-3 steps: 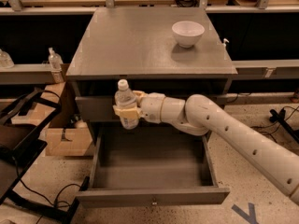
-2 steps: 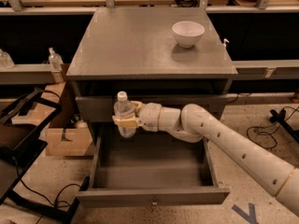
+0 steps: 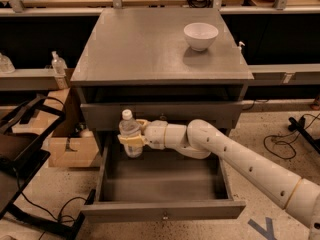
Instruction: Place blue plastic bottle into middle drawer
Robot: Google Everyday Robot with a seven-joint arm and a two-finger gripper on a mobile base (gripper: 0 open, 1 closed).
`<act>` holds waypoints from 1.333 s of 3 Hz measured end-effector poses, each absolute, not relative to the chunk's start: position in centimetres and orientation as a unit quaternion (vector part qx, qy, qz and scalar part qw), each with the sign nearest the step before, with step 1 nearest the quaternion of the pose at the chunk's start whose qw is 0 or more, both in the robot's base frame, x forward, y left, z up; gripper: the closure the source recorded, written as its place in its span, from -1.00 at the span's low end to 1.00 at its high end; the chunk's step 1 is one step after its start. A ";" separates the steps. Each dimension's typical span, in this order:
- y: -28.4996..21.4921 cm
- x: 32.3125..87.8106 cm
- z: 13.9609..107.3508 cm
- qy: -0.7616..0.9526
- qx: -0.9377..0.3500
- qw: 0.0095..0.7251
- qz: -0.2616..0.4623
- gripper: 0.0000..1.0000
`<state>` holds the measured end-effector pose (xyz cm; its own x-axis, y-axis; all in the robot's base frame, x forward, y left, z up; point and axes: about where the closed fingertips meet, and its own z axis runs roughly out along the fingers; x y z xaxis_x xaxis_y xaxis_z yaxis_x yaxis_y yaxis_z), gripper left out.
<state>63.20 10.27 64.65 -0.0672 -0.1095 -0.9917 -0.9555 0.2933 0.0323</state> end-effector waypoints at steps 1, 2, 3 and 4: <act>12.3 63.6 60.6 0.597 -0.445 0.517 0.422 1.00; 14.3 63.9 55.5 0.582 -0.468 0.500 0.439 1.00; 15.8 63.9 50.9 0.571 -0.490 0.482 0.447 1.00; 15.3 63.8 48.4 0.566 -0.475 0.499 0.453 1.00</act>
Offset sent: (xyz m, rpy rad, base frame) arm 0.0106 0.0623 -0.1602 -0.0127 -0.0059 0.2260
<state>63.79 15.34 48.36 -0.0509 -0.0866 -0.9949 -0.9896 0.1386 0.0386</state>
